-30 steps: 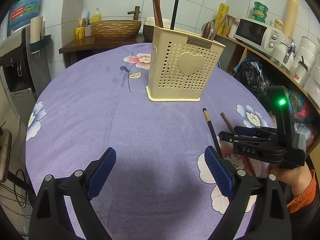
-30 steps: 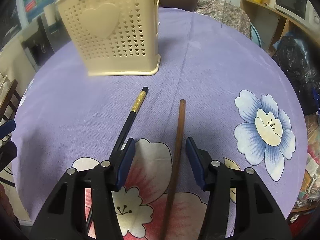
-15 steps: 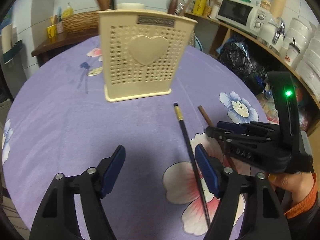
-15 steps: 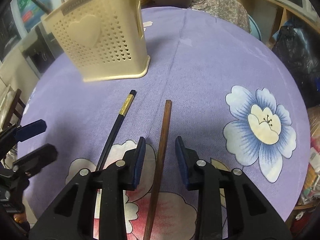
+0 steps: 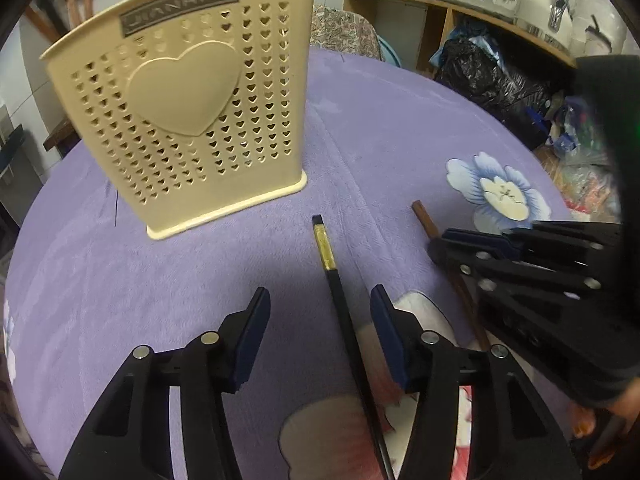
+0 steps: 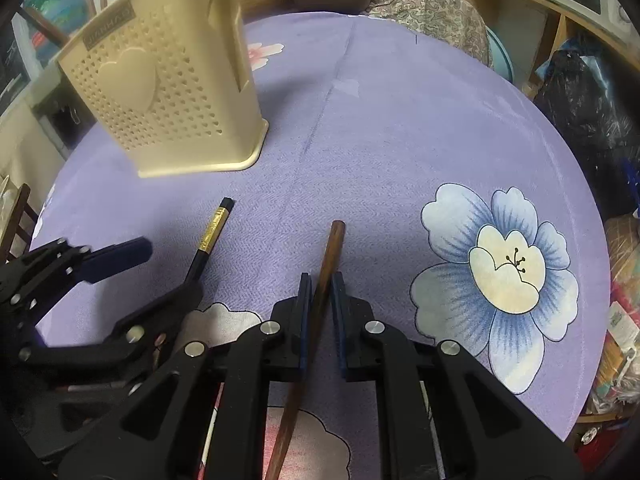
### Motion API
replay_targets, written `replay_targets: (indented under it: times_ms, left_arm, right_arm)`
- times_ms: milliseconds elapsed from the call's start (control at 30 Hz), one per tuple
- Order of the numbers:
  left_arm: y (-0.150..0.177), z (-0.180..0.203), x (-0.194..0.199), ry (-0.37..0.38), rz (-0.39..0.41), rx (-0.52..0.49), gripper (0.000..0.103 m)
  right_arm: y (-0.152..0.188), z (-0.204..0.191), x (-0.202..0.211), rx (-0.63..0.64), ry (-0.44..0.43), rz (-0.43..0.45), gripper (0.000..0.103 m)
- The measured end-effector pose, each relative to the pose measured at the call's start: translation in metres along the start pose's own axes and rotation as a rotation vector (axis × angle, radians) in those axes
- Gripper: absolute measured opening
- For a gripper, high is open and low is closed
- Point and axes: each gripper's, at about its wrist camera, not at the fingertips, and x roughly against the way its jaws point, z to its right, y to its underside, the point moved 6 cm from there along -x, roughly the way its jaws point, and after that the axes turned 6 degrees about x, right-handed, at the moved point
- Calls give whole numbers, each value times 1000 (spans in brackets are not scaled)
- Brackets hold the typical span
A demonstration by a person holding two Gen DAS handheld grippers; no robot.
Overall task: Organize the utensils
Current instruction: 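Close left tool on the gold-tipped black chopstick while right tool grasps a brown chopstick, then carry both chopsticks over the holder and lower them in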
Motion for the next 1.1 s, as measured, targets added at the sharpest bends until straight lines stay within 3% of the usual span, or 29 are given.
replay_targets:
  times_ms: [167, 233, 300, 467, 700, 900, 1000, 1100]
  left_arm:
    - [-11, -5, -16, -32, -11, -27, 36]
    - [-17, -3, -19, -28, -21, -40, 28]
    - [-20, 0, -20, -39, -29, -54, 13]
    - [-20, 1, -18, -42, -17, -82, 10]
    - [-12, -12, -8, -23, -10, -45, 8]
    - [-9, -25, 26, 22, 61, 21, 8]
    - [-14, -31, 61, 56, 131, 42, 8]
    - [-20, -39, 98, 91, 205, 72, 8]
  right_arm:
    - [-4, 4, -3, -17, -31, -11, 11]
    - [-7, 3, -4, -17, -24, -12, 11]
    - [-8, 2, -5, -16, -10, -9, 11]
    - [-9, -5, -6, 18, 49, -2, 11]
    - [-8, -5, -6, 15, 60, 21, 11]
    - [-5, -4, 3, -52, -52, 65, 9]
    - [-7, -10, 20, -73, -104, 115, 8]
    - [-13, -20, 49, -100, -213, 193, 8]
